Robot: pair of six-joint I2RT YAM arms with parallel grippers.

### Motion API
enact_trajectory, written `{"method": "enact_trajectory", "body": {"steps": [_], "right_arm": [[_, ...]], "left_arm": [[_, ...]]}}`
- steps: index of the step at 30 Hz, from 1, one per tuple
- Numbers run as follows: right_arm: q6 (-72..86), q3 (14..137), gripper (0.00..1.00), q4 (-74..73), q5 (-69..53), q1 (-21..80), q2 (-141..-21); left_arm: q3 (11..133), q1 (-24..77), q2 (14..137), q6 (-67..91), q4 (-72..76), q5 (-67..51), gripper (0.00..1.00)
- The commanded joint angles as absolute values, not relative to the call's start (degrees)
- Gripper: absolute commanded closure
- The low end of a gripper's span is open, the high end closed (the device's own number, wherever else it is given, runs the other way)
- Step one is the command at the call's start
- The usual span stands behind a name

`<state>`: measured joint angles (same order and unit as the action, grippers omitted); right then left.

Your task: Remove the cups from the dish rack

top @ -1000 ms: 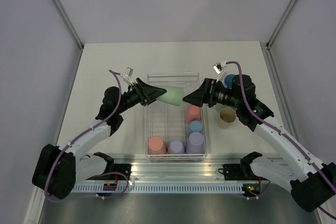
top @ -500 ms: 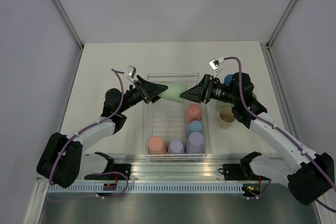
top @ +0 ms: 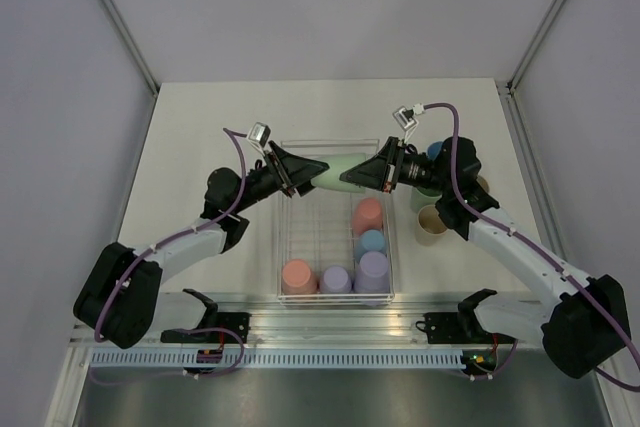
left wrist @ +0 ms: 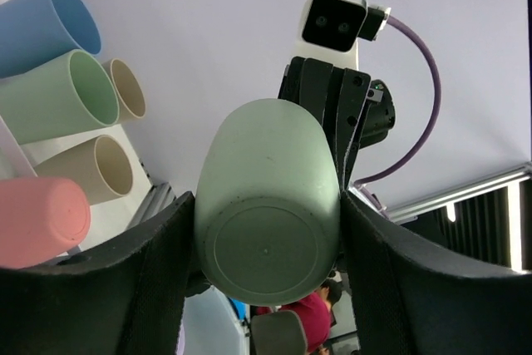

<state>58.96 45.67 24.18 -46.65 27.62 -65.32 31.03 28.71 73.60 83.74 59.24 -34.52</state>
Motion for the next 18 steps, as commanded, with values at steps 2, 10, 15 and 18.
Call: {"method": "enact_trajectory", "body": {"steps": [2,10,15,18], "right_arm": [[49.7,49.64,0.99,17.61,-45.45,28.3,-63.2],[27.26,63.09,0.99,-21.37,-23.63,27.25,-61.61],[19.96,76.62,0.99,-43.45,-0.47,24.88,-71.26],[18.11,82.34,0.99,-47.8,3.78,22.94,-78.38]], "left_arm": [[32.78,29.27,74.18,84.56,60.21,-33.93,0.06],[29.01,23.83,71.54,81.03,54.22,-32.07,0.0],[29.17,21.88,70.93,78.24,50.12,-35.06,0.0],[31.46,21.97,68.92,70.78,40.36,-35.95,0.0]]}}
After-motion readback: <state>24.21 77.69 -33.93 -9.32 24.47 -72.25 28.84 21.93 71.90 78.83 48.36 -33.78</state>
